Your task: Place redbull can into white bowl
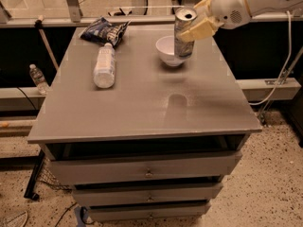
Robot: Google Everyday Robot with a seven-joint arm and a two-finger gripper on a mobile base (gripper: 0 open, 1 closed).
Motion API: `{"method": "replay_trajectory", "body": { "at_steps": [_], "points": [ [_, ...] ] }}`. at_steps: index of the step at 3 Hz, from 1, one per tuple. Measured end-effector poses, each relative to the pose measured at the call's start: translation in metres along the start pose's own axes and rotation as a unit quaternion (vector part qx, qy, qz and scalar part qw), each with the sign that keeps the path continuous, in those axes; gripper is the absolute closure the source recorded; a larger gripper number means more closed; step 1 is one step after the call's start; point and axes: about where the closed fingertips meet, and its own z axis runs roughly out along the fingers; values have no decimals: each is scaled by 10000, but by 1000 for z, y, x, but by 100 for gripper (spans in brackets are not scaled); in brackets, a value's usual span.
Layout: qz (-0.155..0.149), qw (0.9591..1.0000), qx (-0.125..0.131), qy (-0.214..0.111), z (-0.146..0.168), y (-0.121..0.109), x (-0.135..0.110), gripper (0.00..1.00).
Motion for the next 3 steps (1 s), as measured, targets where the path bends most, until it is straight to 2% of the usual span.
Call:
{"method": "replay_trajectory", "body": {
  "at_steps": [1, 2, 3],
  "points": [
    [38, 9998, 193, -5, 10, -17, -4, 100],
    [19, 9987, 512, -81, 23, -39, -9, 100],
    [76, 9975, 692, -136, 38, -58, 0, 100]
  ]
}}
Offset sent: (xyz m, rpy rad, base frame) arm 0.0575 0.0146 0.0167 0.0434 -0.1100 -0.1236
